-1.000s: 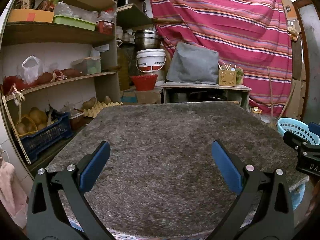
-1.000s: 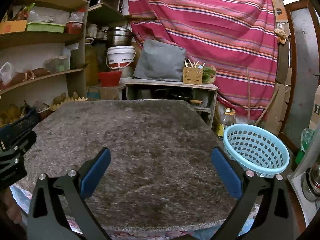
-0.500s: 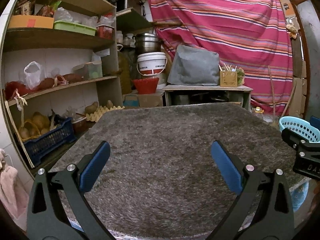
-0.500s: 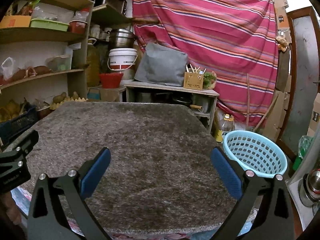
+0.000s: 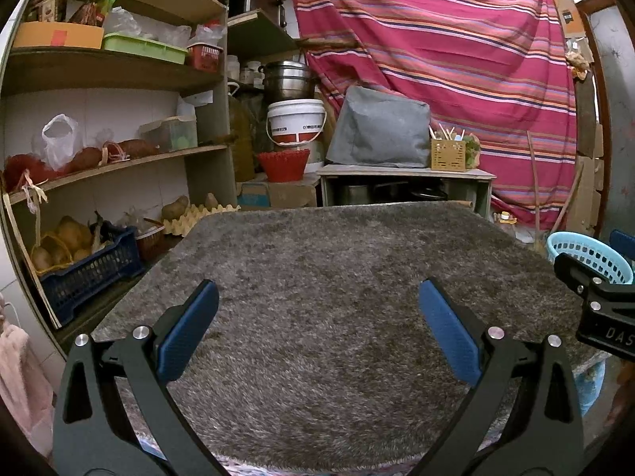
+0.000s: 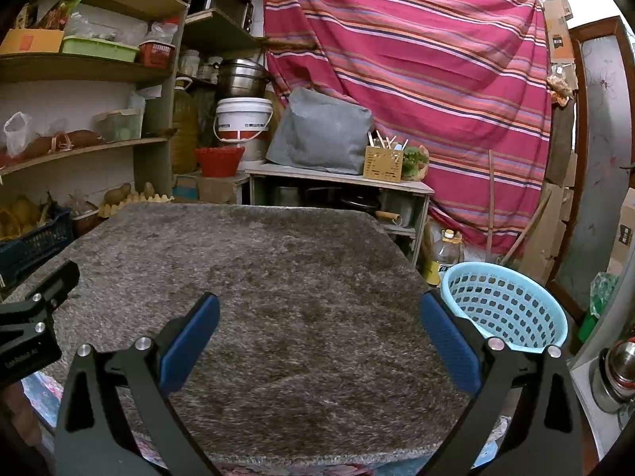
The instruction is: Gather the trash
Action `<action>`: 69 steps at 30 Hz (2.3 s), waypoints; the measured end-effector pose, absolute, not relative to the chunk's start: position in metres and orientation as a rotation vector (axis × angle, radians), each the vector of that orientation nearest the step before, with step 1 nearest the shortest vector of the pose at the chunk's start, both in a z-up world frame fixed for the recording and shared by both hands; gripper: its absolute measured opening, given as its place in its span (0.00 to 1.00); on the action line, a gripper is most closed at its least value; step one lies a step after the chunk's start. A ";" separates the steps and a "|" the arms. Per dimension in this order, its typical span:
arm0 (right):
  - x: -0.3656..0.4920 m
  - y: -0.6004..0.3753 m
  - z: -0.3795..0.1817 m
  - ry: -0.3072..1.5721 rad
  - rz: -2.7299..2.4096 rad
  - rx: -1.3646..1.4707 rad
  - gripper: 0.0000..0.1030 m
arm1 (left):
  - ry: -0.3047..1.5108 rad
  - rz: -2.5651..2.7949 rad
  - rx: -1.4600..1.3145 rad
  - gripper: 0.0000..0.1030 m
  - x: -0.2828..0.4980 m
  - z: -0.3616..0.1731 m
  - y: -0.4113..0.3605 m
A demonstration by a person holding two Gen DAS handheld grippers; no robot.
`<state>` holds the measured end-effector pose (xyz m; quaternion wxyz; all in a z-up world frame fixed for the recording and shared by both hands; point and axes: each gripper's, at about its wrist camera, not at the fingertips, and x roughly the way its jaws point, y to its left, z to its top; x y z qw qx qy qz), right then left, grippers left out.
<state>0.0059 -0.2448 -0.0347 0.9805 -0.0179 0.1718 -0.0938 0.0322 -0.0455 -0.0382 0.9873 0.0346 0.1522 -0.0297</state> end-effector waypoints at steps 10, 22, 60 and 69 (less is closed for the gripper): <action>0.006 -0.246 -0.036 0.345 -0.182 -0.027 0.96 | 0.305 -0.059 0.071 0.95 0.033 -0.039 -0.046; 0.007 -0.245 -0.037 0.349 -0.183 -0.029 0.96 | 0.308 -0.059 0.067 0.95 0.034 -0.039 -0.045; 0.009 -0.246 -0.038 0.355 -0.184 -0.028 0.96 | 0.303 -0.071 0.079 0.95 0.035 -0.037 -0.048; 0.009 -0.246 -0.038 0.355 -0.184 -0.028 0.96 | 0.302 -0.073 0.080 0.95 0.036 -0.037 -0.047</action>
